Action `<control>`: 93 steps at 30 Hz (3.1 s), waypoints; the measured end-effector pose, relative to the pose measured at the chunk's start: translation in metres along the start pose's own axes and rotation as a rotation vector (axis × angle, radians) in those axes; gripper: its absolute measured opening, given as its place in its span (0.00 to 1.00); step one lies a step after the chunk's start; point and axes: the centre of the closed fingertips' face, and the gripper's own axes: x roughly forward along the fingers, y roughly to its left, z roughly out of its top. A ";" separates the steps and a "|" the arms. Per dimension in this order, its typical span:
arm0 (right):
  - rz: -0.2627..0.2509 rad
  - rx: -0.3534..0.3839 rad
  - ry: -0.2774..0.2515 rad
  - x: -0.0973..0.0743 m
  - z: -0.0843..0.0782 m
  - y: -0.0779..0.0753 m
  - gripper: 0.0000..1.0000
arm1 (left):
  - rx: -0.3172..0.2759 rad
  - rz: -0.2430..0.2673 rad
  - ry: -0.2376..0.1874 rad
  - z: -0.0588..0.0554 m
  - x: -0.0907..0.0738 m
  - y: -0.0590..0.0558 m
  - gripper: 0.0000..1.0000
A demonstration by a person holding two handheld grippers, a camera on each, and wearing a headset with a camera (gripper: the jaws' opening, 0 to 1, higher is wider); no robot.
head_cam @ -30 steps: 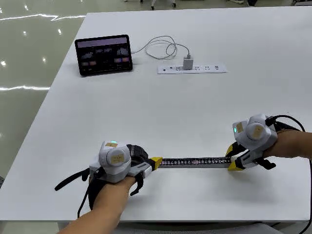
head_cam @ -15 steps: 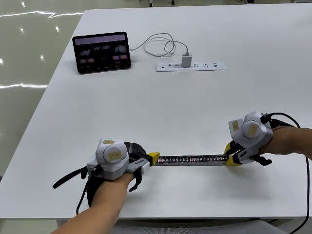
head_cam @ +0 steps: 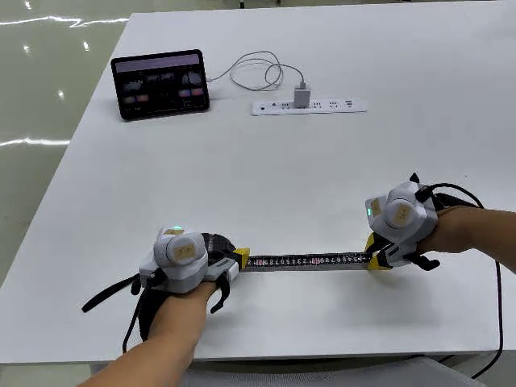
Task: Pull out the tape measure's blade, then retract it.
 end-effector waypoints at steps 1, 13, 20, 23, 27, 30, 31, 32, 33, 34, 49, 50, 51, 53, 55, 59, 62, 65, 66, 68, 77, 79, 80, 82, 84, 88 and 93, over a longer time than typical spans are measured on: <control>0.002 0.004 0.001 0.000 0.000 0.000 0.11 | -0.004 0.002 0.003 -0.001 -0.001 0.001 0.67; 0.010 0.026 -0.008 -0.002 0.002 0.002 0.10 | 0.012 0.006 0.009 -0.001 0.000 0.000 0.66; 0.015 0.053 -0.018 -0.002 0.001 0.001 0.10 | 0.032 0.010 0.012 -0.002 0.001 0.000 0.64; 0.010 0.063 -0.024 -0.002 0.001 0.001 0.10 | 0.046 0.013 0.021 -0.003 0.000 0.001 0.64; 0.010 0.068 -0.026 -0.002 0.001 0.000 0.10 | 0.041 0.010 0.020 -0.003 0.002 0.001 0.63; 0.010 0.069 -0.026 -0.001 0.001 0.000 0.10 | 0.040 0.011 0.022 -0.003 0.002 0.001 0.63; 0.010 0.071 -0.027 -0.001 0.001 0.000 0.10 | 0.040 0.010 0.023 -0.003 0.002 0.001 0.63; 0.009 0.074 -0.027 -0.001 0.001 0.000 0.10 | 0.039 0.010 0.023 -0.003 0.002 0.001 0.63; 0.009 0.076 -0.028 -0.001 0.001 0.000 0.10 | 0.039 0.010 0.022 -0.003 0.002 0.001 0.63; 0.008 0.077 -0.028 -0.001 0.001 0.000 0.10 | 0.039 0.009 0.023 -0.003 0.002 0.001 0.63; -0.020 0.110 -0.055 0.000 0.002 0.000 0.10 | 0.039 0.002 0.023 -0.001 0.002 0.000 0.63; -0.021 0.113 -0.055 0.000 0.002 0.000 0.10 | 0.039 0.002 0.023 -0.001 0.002 0.000 0.63; -0.020 0.119 -0.055 0.000 0.002 0.001 0.10 | 0.039 0.002 0.023 -0.001 0.002 0.000 0.63; -0.019 0.112 -0.063 0.001 0.004 0.001 0.10 | 0.039 0.001 0.024 -0.001 0.001 0.000 0.63; -0.020 0.117 -0.066 0.002 0.007 0.002 0.10 | 0.038 0.001 0.025 -0.001 0.001 0.000 0.63; -0.020 0.111 -0.070 0.003 0.012 0.002 0.10 | 0.037 0.000 0.026 -0.001 0.001 0.000 0.63; -0.019 0.112 -0.069 0.004 0.012 0.001 0.10 | 0.036 -0.001 0.027 -0.002 0.001 0.000 0.63; -0.016 0.111 -0.069 0.004 0.013 0.001 0.10 | 0.036 -0.001 0.026 -0.002 0.001 0.000 0.63; -0.015 0.109 -0.070 0.004 0.012 0.000 0.10 | 0.036 -0.001 0.027 -0.002 0.001 0.000 0.63; -0.014 0.099 -0.071 0.004 0.012 0.000 0.10 | 0.036 -0.001 0.027 -0.002 0.001 0.000 0.63; -0.022 0.114 -0.090 0.007 0.019 -0.001 0.10 | 0.031 -0.002 0.029 -0.002 0.001 0.000 0.63; -0.022 0.111 -0.091 0.008 0.021 -0.001 0.10 | 0.030 -0.003 0.031 -0.003 0.001 0.000 0.63; -0.023 0.113 -0.091 0.008 0.021 -0.001 0.10 | 0.030 -0.003 0.031 -0.003 0.001 0.000 0.63; -0.022 0.117 -0.093 0.008 0.023 -0.001 0.10 | 0.030 -0.003 0.031 -0.003 0.001 0.000 0.63; -0.022 0.121 -0.099 0.008 0.024 -0.001 0.10 | 0.031 -0.003 0.031 -0.003 0.001 0.000 0.63; -0.020 0.127 -0.099 0.008 0.025 -0.001 0.10 | 0.030 -0.003 0.031 -0.003 0.000 -0.001 0.63; -0.019 0.119 -0.101 0.008 0.027 -0.001 0.10 | 0.030 -0.003 0.032 -0.003 0.000 -0.001 0.63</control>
